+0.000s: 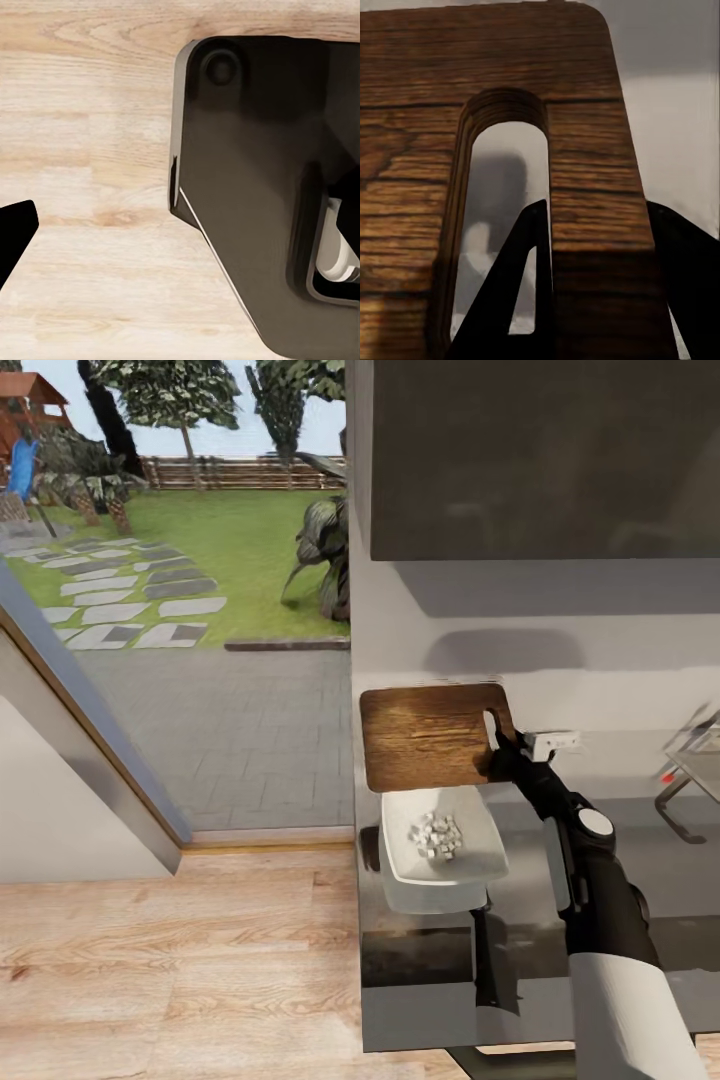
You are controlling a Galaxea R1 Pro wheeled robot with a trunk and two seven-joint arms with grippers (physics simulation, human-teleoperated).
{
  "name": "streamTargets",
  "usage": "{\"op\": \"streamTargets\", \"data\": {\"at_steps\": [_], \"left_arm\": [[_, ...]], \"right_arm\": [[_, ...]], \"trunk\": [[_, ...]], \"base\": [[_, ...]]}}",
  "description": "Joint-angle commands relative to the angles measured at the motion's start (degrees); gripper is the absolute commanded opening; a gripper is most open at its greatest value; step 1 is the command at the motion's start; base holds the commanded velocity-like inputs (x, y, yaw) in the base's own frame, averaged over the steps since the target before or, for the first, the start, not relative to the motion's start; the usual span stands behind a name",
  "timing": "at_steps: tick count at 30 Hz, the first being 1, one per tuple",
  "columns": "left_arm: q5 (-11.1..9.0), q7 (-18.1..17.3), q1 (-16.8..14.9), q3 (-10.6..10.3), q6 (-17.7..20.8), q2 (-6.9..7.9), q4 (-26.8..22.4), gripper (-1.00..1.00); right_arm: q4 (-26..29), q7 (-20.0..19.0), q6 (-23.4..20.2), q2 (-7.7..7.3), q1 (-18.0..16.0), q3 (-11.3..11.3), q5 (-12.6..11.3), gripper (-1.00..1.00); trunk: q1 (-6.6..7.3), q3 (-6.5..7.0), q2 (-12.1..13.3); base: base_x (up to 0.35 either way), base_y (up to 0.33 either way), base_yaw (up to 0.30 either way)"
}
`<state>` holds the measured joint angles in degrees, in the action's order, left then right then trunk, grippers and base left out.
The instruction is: In the kitchen, take the Vidalia onion out of the sink, dice it on the chopping board with the paring knife, put the diced onion into the bowl on the countertop, then place both the paring knife and the chopping board into the sink.
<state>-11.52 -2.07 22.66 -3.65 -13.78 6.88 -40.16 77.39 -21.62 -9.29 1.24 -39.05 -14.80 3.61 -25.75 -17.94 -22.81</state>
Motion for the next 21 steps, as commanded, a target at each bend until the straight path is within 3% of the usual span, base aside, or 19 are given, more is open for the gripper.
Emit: {"op": "streamTargets", "data": {"at_steps": [1, 8, 15, 21], "left_arm": [[-0.6, -0.1, 0.0, -0.2, -0.1, 0.07, 0.0, 1.00], [-0.6, -0.3, 0.0, -0.2, -0.4, 0.07, 1.1, 1.00], [-0.6, -0.4, 0.0, -0.2, -0.6, 0.00, 1.9, 1.00], [-0.6, -0.4, 0.0, -0.2, -0.6, -0.02, 2.1, 1.00]], "right_arm": [[0.9, -0.5, -2.8, 0.08, -0.1, -0.2, 0.3, -1.00], [7.6, -0.4, -14.8, -0.02, -0.1, -0.1, 0.3, -1.00], [9.2, -0.4, -18.8, -0.01, -0.1, 0.0, 1.0, -1.00], [9.3, -0.3, -19.3, -0.19, -0.1, 0.0, 2.2, -1.00]], "trunk": [[-0.04, -0.09, -0.1], [-0.04, -0.09, -0.1], [-0.04, -0.09, -0.1], [-0.04, -0.09, -0.1]], "base": [[0.000, 0.000, 0.000], [-0.001, 0.000, 0.000], [-0.221, -0.027, 0.000], [-0.322, -0.113, 0.000]]}}
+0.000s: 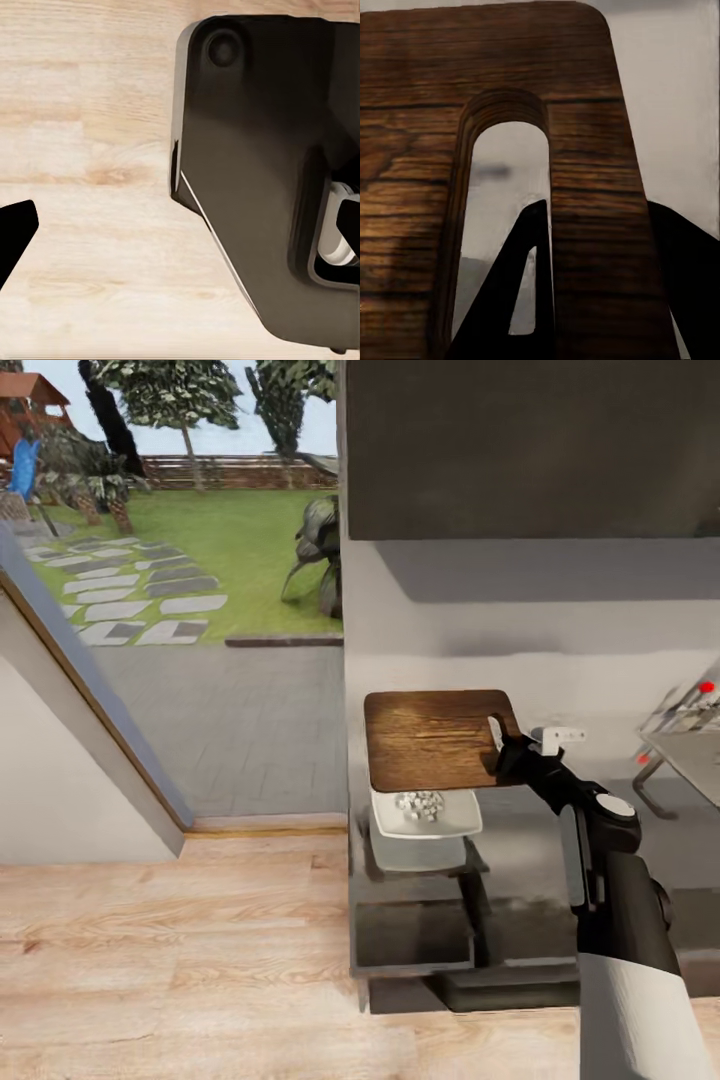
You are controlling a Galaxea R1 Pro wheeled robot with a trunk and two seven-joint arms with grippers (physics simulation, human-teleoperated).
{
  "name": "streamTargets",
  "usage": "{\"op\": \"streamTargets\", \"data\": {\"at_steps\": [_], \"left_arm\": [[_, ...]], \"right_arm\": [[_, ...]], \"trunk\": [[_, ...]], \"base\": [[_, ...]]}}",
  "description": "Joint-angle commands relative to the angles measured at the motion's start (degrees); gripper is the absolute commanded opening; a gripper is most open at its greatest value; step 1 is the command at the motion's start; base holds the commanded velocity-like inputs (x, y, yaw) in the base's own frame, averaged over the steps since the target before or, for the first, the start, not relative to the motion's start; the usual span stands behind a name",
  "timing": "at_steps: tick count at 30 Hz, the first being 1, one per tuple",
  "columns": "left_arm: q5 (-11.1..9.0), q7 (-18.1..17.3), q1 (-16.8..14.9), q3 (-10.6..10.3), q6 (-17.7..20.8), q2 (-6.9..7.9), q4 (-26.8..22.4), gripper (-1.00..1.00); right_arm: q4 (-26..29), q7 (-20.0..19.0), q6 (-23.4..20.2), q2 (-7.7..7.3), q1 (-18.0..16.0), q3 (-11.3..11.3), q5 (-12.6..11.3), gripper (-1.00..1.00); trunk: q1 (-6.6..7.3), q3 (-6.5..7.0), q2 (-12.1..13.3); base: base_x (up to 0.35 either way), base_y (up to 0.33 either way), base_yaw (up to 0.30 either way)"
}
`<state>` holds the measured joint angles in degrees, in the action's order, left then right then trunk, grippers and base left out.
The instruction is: In the kitchen, take the Vidalia onion out of the sink, dice it on the chopping board with the paring knife, put the diced onion into the bowl on the countertop, then place both the paring knife and the chopping board into the sink.
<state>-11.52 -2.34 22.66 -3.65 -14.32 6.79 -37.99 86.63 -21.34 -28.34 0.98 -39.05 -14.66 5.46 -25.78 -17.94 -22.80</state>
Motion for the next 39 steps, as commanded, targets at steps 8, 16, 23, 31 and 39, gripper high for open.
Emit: {"op": "streamTargets", "data": {"at_steps": [8, 16, 23, 31, 39], "left_arm": [[-0.5, -0.2, 0.0, -0.2, -0.2, 0.06, 0.7, 1.00], [-0.5, -0.2, 0.0, -0.2, -0.2, 0.06, 0.7, 1.00], [-0.5, -0.2, 0.0, -0.2, -0.2, 0.06, 0.7, 1.00], [-0.5, -0.2, 0.0, -0.2, -0.1, 0.06, 0.8, 1.00], [-0.5, -0.2, 0.0, -0.2, -0.1, 0.06, 0.8, 1.00]], "right_arm": [[1.2, -0.6, -5.9, -0.10, -0.1, -0.4, 1.1, -1.00], [1.9, -0.6, -6.4, 0.10, -0.1, -0.5, 1.1, -1.00], [2.0, -0.6, -7.3, 0.16, -0.1, -0.5, 1.1, -1.00], [2.0, -0.6, -7.3, 0.22, -0.1, -0.5, 1.1, -1.00], [2.0, -0.6, -7.3, 0.25, -0.1, -0.3, 1.1, -1.00]], "trunk": [[0.00, -0.09, -0.1], [0.00, 0.01, -0.1], [0.00, 0.29, -0.1], [0.00, 0.37, -0.1], [0.00, 0.37, -0.1]], "base": [[-0.250, -0.170, 0.000], [-0.228, -0.235, -0.070], [-0.170, -0.242, -0.213], [-0.019, -0.285, -0.055], [0.034, -0.317, -0.001]]}}
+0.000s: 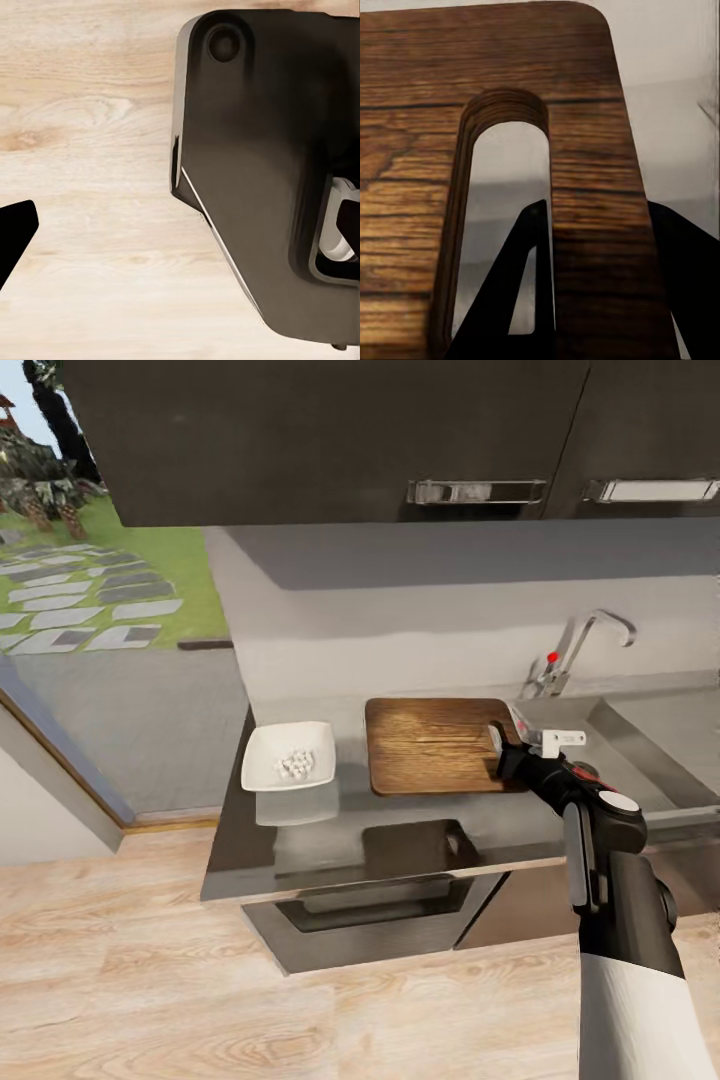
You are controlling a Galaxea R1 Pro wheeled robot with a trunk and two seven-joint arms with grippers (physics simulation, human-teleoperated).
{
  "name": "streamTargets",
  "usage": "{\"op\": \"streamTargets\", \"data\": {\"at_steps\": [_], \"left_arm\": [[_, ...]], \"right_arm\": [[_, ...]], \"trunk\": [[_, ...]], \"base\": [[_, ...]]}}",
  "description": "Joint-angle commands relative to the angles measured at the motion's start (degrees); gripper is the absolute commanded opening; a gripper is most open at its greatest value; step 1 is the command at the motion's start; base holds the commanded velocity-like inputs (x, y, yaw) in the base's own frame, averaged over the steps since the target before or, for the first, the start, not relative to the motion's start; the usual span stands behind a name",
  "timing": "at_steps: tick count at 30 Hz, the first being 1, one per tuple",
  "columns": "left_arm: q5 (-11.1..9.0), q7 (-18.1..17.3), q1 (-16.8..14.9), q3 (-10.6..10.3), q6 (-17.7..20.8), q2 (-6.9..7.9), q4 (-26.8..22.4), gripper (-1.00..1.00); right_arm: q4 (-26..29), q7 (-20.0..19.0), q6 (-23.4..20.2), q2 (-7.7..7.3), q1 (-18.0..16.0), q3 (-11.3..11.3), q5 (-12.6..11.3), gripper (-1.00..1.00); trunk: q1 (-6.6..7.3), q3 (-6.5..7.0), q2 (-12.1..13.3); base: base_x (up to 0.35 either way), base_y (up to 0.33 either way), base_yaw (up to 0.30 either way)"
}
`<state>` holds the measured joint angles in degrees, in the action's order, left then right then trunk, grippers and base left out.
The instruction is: In the kitchen, take the Vidalia onion out of the sink, dice it on the chopping board with the paring knife, put the diced onion into the bowl on the countertop, then place both the paring knife and the chopping board into the sink.
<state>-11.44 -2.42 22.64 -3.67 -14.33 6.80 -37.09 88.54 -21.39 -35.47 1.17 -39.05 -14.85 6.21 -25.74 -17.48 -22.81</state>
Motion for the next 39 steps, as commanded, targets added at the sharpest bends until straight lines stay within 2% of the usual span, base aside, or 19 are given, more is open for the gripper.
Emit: {"op": "streamTargets", "data": {"at_steps": [1, 26, 30, 34, 36, 39], "left_arm": [[-0.6, -0.1, 0.0, -0.2, -0.1, 0.06, -0.1, 1.00], [-0.6, 0.0, 0.0, -0.2, -0.1, 0.06, 0.4, 1.00], [-0.6, 0.0, 0.0, -0.2, -0.1, 0.06, 0.4, 1.00], [-0.6, 0.0, 0.0, -0.2, -0.1, 0.06, 0.6, 1.00], [-0.6, 0.0, 0.0, -0.2, -0.1, 0.05, 0.8, 1.00], [-0.6, 0.0, 0.0, -0.2, -0.1, 0.06, 0.9, 1.00]], "right_arm": [[0.1, -0.6, -0.2, 0.06, -0.1, -0.1, 0.4, -1.00], [0.1, -0.1, -0.3, 0.15, -0.1, -0.1, 0.4, -1.00], [0.1, 4.4, -0.7, 0.18, -0.1, 0.0, 0.4, -1.00], [0.0, 6.7, -1.1, 0.34, -0.1, -0.1, 0.5, -1.00], [0.0, 10.4, -1.3, 0.48, -0.1, -0.1, 0.4, -1.00], [0.0, 18.9, -1.4, 1.35, -0.1, -0.2, 0.0, -1.00]], "trunk": [[-0.04, -0.09, -0.1], [-0.04, -0.09, -0.1], [-0.04, -0.09, -0.1], [-0.04, -0.09, -0.1], [-0.04, -0.09, -0.1], [-0.04, -0.09, -0.1]], "base": [[0.082, -0.316, 0.000], [0.063, -0.316, 0.000], [0.000, -0.316, 0.000], [0.000, -0.316, 0.000], [0.000, -0.316, 0.000], [0.000, -0.316, 0.000]]}}
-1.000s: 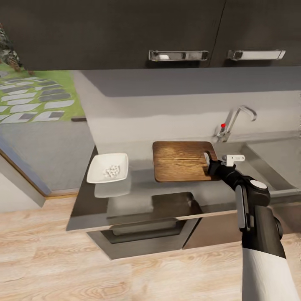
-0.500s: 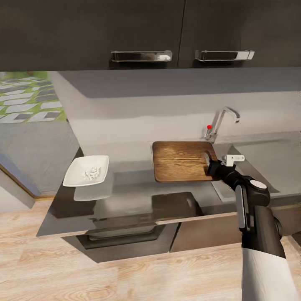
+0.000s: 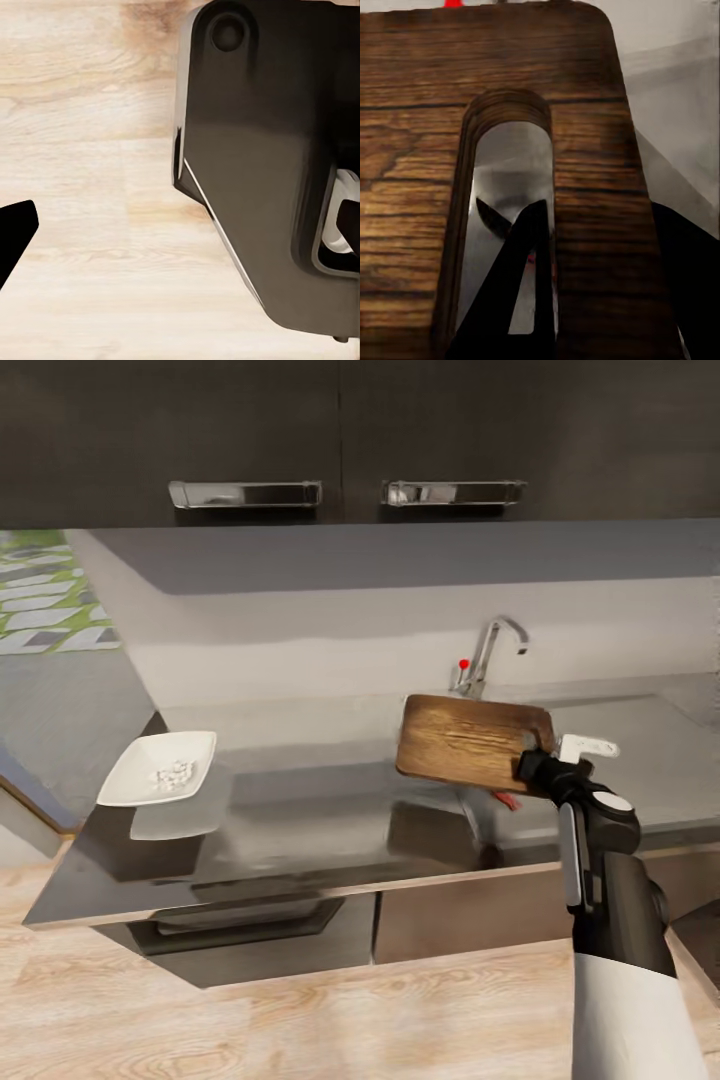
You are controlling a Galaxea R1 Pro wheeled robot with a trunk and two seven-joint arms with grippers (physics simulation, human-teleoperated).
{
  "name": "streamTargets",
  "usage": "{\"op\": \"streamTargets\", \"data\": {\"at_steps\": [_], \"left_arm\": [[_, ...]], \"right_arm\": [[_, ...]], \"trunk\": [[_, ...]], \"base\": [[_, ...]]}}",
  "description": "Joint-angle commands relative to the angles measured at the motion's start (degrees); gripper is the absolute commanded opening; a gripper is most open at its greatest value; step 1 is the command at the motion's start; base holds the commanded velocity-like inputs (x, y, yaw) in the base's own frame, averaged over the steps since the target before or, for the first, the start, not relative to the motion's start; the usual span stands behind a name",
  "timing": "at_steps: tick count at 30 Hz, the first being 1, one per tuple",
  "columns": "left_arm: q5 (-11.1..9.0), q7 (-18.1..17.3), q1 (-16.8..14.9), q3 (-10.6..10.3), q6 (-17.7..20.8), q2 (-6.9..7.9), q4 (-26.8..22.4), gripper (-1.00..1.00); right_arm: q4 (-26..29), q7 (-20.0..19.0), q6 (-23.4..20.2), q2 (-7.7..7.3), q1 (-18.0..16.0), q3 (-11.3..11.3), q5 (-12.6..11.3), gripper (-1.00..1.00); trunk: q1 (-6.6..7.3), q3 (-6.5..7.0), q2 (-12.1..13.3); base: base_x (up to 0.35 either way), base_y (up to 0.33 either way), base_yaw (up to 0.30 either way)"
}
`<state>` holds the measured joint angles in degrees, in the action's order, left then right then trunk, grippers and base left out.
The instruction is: In the kitchen, take the Vidalia onion out of the sink, dice it on the chopping board with the paring knife, put the diced onion into the bowl on the countertop, then place both the paring knife and the chopping board into the sink.
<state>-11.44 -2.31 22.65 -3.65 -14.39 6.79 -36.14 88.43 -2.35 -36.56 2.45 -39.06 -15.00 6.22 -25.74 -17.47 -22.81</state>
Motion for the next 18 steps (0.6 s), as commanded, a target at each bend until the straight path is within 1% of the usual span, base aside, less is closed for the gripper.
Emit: {"op": "streamTargets", "data": {"at_steps": [1, 2, 3, 5, 6, 7, 8, 9, 10, 11, 12, 13, 14, 15, 16, 17, 18], "left_arm": [[-0.6, -0.1, 0.0, -0.2, -0.1, 0.07, -0.1, 1.00], [-0.6, -0.1, 0.0, -0.2, -0.1, 0.07, -0.1, 1.00], [-0.6, -0.1, 0.0, -0.2, -0.1, 0.07, -0.1, 1.00], [-0.7, -0.1, 0.0, -0.2, -0.1, 0.01, 0.1, 1.00], [-0.7, -0.1, 0.0, -0.2, -0.1, 0.00, 0.2, 1.00], [-0.6, -0.1, 0.0, -0.2, -0.1, -0.01, 0.3, 1.00], [-0.6, -0.1, 0.0, -0.2, -0.1, -0.11, 0.4, 1.00], [-0.6, -0.2, 0.0, -0.2, -0.1, -0.37, 0.5, 1.00], [-0.6, -0.2, 0.0, -0.2, -0.1, -0.50, 0.5, 1.00], [-0.5, -0.2, 0.0, -0.2, -0.1, -0.63, 0.6, 1.00], [-0.5, -0.2, 0.0, -0.2, -0.1, -0.83, 0.8, 1.00], [-0.5, -0.3, 0.0, -0.2, -0.2, -1.15, 1.2, 1.00], [-0.5, -0.3, 0.0, -0.2, -0.2, -1.33, 1.6, 1.00], [-0.5, -0.3, 0.0, -0.2, -0.2, -1.40, 1.8, 1.00], [-0.4, -0.3, 0.0, -0.2, -0.2, -1.46, 2.1, 1.00], [-0.4, -0.4, 0.0, -0.2, -0.2, -1.48, 2.2, 1.00], [-0.4, -0.4, 0.0, -0.2, -0.2, -1.50, 2.2, 1.00]], "right_arm": [[0.1, 2.9, -0.3, 0.97, -0.1, -0.1, -0.1, -1.00], [0.0, 5.0, -0.3, 1.68, -0.1, -0.2, -0.1, -1.00], [0.1, 8.4, -0.1, 2.79, -0.1, -0.5, -0.2, -1.00], [0.1, 14.5, 0.1, 4.89, -0.1, -1.0, -0.6, -1.00], [0.1, 16.7, 0.3, 5.74, -0.1, -1.1, -0.9, -1.00], [-0.1, 20.8, 1.0, 7.00, -0.1, -1.2, -1.1, -1.00], [-0.2, 25.8, 2.5, 7.55, -0.1, -1.2, -1.3, -1.00], [-0.2, 31.5, 4.6, 7.55, -0.1, -1.2, -1.6, -1.00], [-0.2, 35.4, 5.9, 7.55, -0.1, -1.1, -2.1, -1.00], [-0.3, 40.6, 7.2, 7.55, -0.1, -0.9, -3.7, -1.00], [-0.4, 44.8, 7.9, 7.55, -0.1, -0.3, -6.4, -1.00], [-0.4, 48.2, 8.3, 7.55, -0.1, 1.0, -10.0, -1.00], [-0.5, 51.8, 8.7, 7.55, -0.1, 2.7, -13.5, -1.00], [-0.6, 54.7, 9.1, 7.55, -0.2, 4.0, -15.4, -1.00], [-0.7, 59.6, 10.4, 7.55, -0.3, 6.6, -17.3, -1.00], [-0.9, 63.0, 11.7, 7.55, -0.4, 8.7, -18.1, -1.00], [-1.4, 67.5, 13.7, 7.55, -0.5, 12.1, -18.7, -1.00]], "trunk": [[-0.04, -0.09, -0.1], [-0.04, -0.09, -0.1], [-0.04, -0.09, -0.1], [-0.04, -0.09, -0.1], [-0.04, -0.09, -0.1], [-0.04, -0.09, -0.1], [-0.04, -0.09, -0.1], [-0.04, -0.09, -0.1], [-0.04, -0.09, -0.1], [-0.04, -0.09, -0.1], [-0.04, -0.09, -0.1], [-0.04, -0.09, -0.1], [-0.04, -0.09, -0.1], [-0.04, -0.09, -0.1], [-0.04, -0.09, -0.1], [-0.04, -0.09, -0.1], [-0.04, -0.09, -0.1]], "base": [[0.000, -0.316, 0.000], [0.000, -0.305, 0.000], [0.000, -0.247, 0.000], [0.000, -0.101, 0.000], [0.000, -0.044, 0.000], [0.000, -0.022, 0.000], [0.000, -0.011, 0.000], [0.000, -0.006, 0.000], [0.000, -0.004, 0.000], [0.000, -0.002, 0.000], [0.000, 0.000, 0.000], [0.000, 0.000, 0.000], [0.000, 0.000, 0.000], [0.000, 0.000, 0.000], [0.000, 0.000, 0.000], [0.000, 0.000, 0.000], [0.000, 0.000, 0.000]]}}
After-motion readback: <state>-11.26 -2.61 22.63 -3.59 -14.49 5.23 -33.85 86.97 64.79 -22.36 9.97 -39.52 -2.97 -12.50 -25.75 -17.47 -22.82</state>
